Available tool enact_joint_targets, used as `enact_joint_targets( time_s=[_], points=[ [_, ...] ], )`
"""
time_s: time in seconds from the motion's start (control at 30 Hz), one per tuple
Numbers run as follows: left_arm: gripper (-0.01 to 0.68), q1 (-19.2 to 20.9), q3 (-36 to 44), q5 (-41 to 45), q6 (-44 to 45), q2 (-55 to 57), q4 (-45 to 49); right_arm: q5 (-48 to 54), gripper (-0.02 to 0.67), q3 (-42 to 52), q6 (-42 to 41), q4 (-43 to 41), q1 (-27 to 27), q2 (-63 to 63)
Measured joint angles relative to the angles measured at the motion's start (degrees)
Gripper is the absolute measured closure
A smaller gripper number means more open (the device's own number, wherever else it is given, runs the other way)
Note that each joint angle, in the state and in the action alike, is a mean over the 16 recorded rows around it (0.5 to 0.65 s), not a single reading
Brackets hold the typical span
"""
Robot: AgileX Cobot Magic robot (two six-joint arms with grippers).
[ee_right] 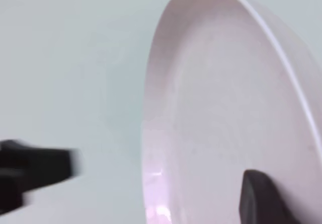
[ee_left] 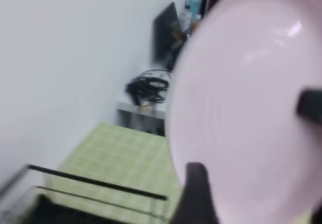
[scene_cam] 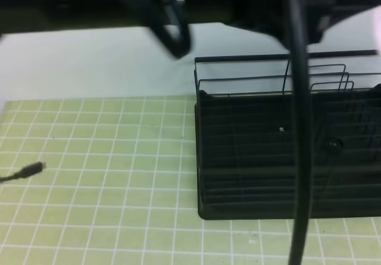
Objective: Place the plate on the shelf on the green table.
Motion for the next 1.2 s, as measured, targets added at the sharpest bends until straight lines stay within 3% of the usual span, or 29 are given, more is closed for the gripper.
enact_joint_targets(
  time_s=[0.2,0.4,0.57,0.73,0.97,1.2],
  points=[
    [0.517,0.01,0.03,2.32,-12.07,-4.38,20.82,3.31,0.52,-6.77,-5.11,-11.68,0.0,4.01],
    [0.662,0.01,2.45,7.75,-29.26,-9.67,44.98,15.73,0.521,-18.06,-4.45,-33.85,0.0,12.96],
    [0.673,0.01,9.14,9.74,-40.91,-16.28,59.23,25.68,0.522,-27.78,-3.09,-52.13,0.0,22.51],
    [0.673,0.01,19.88,7.03,-47.22,-25.48,66.65,30.0,0.522,-34.84,-6.64,-62.29,0.0,32.19],
    [0.673,0.01,35.99,-3.12,-50.28,-39.02,70.26,26.46,0.523,-39.06,-18.46,-64.48,0.0,44.05],
    [0.673,0.01,46.2,-9.68,-50.47,-46.72,71.78,19.63,0.523,-39.72,-30.77,-61.49,0.0,54.45]
  ],
)
